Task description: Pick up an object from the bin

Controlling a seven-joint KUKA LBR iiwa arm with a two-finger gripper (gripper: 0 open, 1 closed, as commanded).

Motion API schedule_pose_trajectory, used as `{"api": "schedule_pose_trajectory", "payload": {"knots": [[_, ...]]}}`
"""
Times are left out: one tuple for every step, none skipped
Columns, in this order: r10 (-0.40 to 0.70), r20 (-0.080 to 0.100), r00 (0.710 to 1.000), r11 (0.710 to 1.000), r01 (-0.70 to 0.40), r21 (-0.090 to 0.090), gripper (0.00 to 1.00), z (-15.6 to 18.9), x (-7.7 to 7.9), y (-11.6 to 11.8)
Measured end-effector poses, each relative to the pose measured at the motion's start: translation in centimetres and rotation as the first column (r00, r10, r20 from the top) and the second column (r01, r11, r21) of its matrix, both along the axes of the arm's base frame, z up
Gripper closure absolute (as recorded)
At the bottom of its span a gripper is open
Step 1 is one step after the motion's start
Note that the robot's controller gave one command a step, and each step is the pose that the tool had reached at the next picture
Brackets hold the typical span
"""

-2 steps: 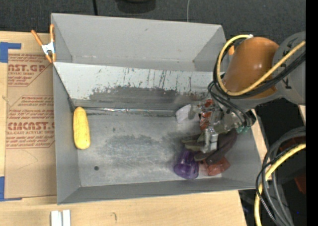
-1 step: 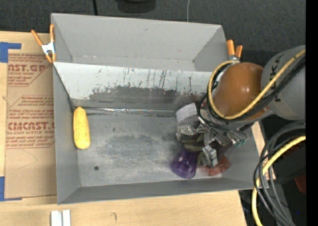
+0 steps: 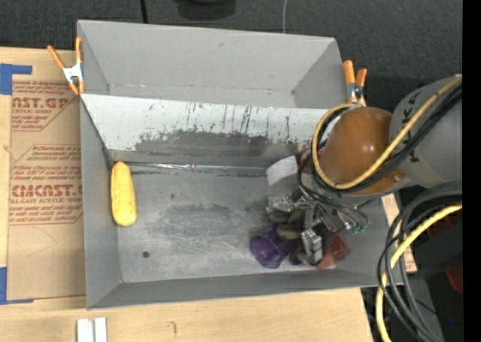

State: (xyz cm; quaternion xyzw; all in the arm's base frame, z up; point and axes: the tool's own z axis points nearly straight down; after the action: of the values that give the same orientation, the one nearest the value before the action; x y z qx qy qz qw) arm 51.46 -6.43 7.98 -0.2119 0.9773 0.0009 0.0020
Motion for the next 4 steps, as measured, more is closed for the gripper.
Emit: {"api": "schedule_pose_trajectory", "payload": {"knots": [[-0.094, -0.004, 0.996, 0.996, 0.094, 0.001, 0.0, -0.7, 0.7, -1.5], [0.0, 0.0, 1.0, 1.0, 0.0, 0.001, 1.0, -0.1, 0.0, 0.1], [0.0, 0.0, 1.0, 1.0, 0.0, 0.001, 1.0, -0.1, 0.0, 0.1], [0.0, -0.004, 1.0, 1.0, 0.0, 0.001, 1.0, 0.3, -0.1, 0.1]]}}
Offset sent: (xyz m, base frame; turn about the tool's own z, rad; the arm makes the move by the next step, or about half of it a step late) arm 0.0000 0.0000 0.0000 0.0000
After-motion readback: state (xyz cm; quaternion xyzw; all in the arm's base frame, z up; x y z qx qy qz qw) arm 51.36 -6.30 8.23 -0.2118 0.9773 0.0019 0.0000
